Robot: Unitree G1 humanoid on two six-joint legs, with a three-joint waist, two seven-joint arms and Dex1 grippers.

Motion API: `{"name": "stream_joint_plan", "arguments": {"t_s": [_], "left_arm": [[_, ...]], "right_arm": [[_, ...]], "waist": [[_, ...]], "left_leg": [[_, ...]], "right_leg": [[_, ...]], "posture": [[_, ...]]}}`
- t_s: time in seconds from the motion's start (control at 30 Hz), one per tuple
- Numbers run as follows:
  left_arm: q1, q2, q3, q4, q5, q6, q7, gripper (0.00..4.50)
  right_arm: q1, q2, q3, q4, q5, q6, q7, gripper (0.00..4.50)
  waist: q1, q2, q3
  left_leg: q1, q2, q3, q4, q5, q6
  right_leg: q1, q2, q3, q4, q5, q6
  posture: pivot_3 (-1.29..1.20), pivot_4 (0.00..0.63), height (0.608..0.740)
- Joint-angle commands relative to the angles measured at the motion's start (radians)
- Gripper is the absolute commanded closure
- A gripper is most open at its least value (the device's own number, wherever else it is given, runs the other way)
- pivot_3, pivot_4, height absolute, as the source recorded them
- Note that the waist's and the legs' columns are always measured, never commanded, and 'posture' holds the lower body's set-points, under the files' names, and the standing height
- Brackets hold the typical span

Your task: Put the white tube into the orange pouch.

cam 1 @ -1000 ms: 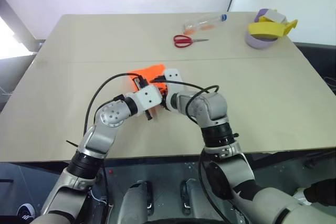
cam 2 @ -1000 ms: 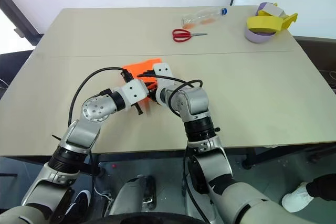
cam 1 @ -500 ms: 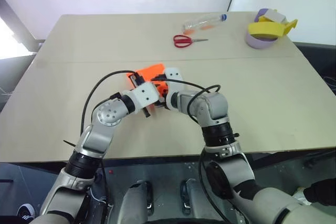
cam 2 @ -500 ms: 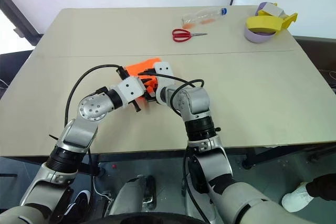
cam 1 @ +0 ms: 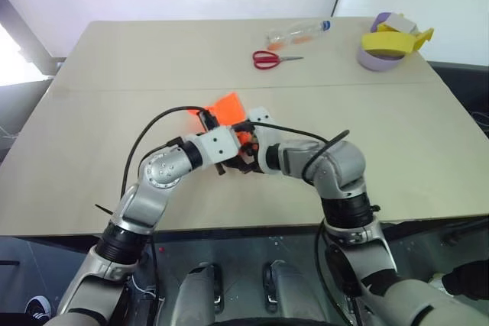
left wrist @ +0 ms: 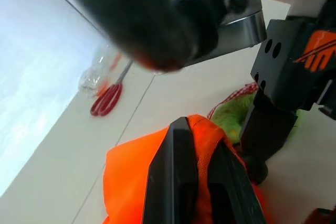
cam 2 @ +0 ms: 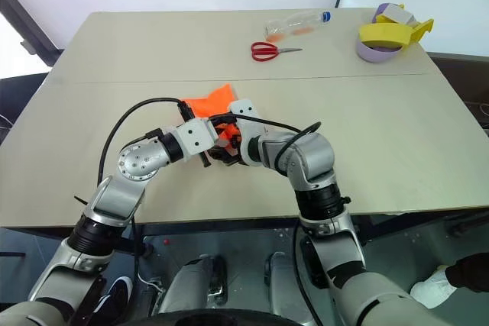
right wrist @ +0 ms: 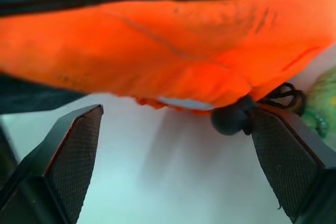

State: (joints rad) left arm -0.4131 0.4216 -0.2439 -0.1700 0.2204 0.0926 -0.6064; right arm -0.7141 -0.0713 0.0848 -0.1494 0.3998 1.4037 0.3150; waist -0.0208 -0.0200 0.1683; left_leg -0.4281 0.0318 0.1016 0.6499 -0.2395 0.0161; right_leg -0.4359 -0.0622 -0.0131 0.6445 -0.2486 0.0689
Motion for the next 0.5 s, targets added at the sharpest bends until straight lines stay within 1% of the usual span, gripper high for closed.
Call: {"name": "stream_joint_plan", "arguments": {"t_s": [0.03,0.13,0.2,0.27,0.33,0.4,0.5], "left_arm": [[0.026,0.02,0.01,0.04,0.004,0.019,0.005,4.5],[0.036,0.029,0.011,0.044,0.004,0.014,0.006,4.5],[0.036,0.036,0.015,0.056,0.007,0.008,0.01,4.5],[0.037,0.039,0.022,0.064,0.005,0.008,0.011,4.5],[0.041,0.041,0.026,0.068,0.006,0.004,0.014,4.5],[0.043,0.047,0.023,0.07,0.011,-0.003,0.014,4.5],[0.045,0.046,0.025,0.069,0.01,-0.007,0.018,4.5]], "right_arm": [[-0.016,-0.023,0.014,-0.177,0.11,-0.014,0.105,0.06],[0.018,-0.057,0.022,-0.22,0.129,-0.013,0.13,0.06],[0.051,-0.151,0.084,-0.25,0.107,-0.071,0.169,0.06],[0.071,-0.21,0.098,-0.255,0.105,-0.122,0.206,0.06],[0.08,-0.251,0.1,-0.262,0.107,-0.152,0.229,0.06],[0.087,-0.266,0.087,-0.252,0.114,-0.158,0.232,0.06],[0.102,-0.322,0.104,-0.235,0.078,-0.227,0.244,0.06]], "waist": [[-0.001,0.0,0.0],[0.0,0.0,0.0],[0.002,0.0,0.0],[0.006,0.0,0.0],[0.005,0.0,0.0],[0.002,0.0,0.0],[0.003,0.0,0.0]], "left_leg": [[0.0,0.0,0.0,0.0,0.0,0.0],[0.0,0.0,0.0,0.0,0.0,0.0],[0.0,0.0,0.0,-0.001,0.0,0.0],[0.0,0.0,0.0,-0.001,0.0,0.0],[0.0,0.0,0.0,0.0,0.0,0.0],[-0.001,0.0,0.0,0.0,0.0,0.0],[0.0,0.0,0.0,-0.001,0.0,0.0]], "right_leg": [[0.0,0.0,0.0,0.0,0.0,0.0],[0.0,0.0,0.0,-0.001,0.0,0.0],[0.0,0.0,0.0,-0.001,0.0,0.0],[0.0,-0.001,0.0,-0.002,-0.002,-0.003],[0.001,-0.001,-0.001,-0.004,-0.002,-0.004],[0.002,-0.002,0.0,-0.006,-0.002,-0.004],[0.001,-0.002,0.0,-0.006,-0.002,-0.004]], "posture": [[0.0,0.15,0.74],[0.0,0.15,0.74],[0.0,0.15,0.74],[0.0,0.15,0.74],[0.0,0.15,0.74],[0.0,0.15,0.74],[0.0,0.15,0.74]]}}
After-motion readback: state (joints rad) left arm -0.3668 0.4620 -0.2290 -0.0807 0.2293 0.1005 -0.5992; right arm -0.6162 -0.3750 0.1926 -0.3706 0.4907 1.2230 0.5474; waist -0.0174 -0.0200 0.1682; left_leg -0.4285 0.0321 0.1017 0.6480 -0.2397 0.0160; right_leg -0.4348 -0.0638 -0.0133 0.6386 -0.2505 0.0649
